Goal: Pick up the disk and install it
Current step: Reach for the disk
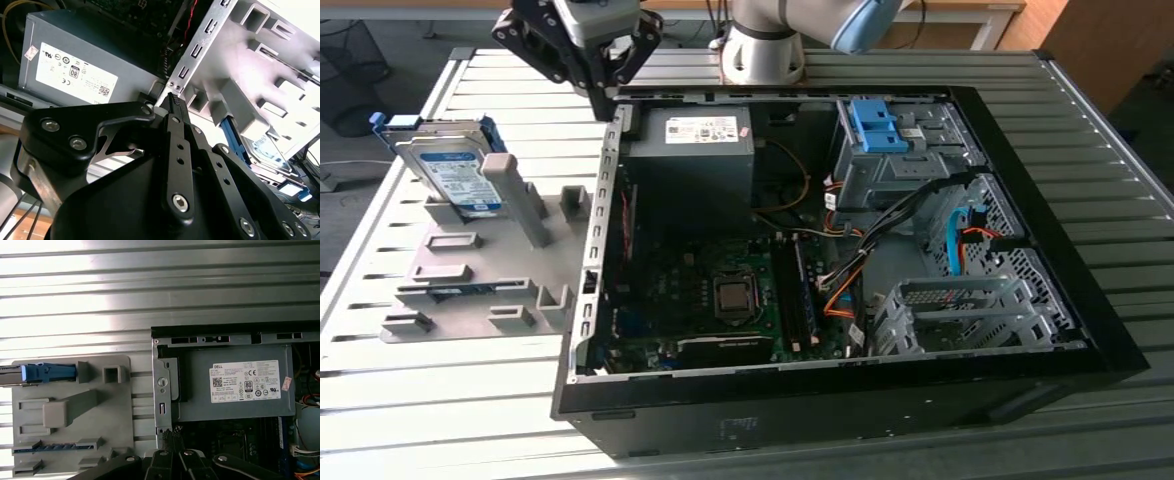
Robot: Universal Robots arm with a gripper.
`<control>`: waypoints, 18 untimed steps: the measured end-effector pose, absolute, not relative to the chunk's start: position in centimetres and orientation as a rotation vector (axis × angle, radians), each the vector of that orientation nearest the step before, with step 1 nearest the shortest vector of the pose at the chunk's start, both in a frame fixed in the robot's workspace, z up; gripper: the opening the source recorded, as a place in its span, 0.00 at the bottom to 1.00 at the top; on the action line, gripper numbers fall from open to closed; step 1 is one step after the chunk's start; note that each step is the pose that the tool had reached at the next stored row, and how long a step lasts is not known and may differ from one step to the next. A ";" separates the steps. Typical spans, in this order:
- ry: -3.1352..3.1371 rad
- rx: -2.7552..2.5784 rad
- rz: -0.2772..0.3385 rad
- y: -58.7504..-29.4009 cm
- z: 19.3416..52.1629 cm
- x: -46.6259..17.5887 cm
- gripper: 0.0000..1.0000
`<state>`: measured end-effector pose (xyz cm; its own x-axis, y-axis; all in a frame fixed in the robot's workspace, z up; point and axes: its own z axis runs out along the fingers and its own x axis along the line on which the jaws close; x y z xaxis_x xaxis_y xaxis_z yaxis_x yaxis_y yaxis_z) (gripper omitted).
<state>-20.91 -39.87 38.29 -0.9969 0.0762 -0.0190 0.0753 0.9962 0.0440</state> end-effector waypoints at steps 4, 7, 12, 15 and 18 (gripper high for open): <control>3.118 0.118 0.068 -39.9 38.3 -21.3 0.11; 3.118 0.118 0.067 -39.8 38.2 -21.7 0.11; 3.118 0.118 0.067 -39.8 38.2 -22.3 0.11; 3.118 0.118 0.067 -39.8 38.2 -22.6 0.11; 3.118 0.118 0.067 -39.8 38.1 -22.9 0.11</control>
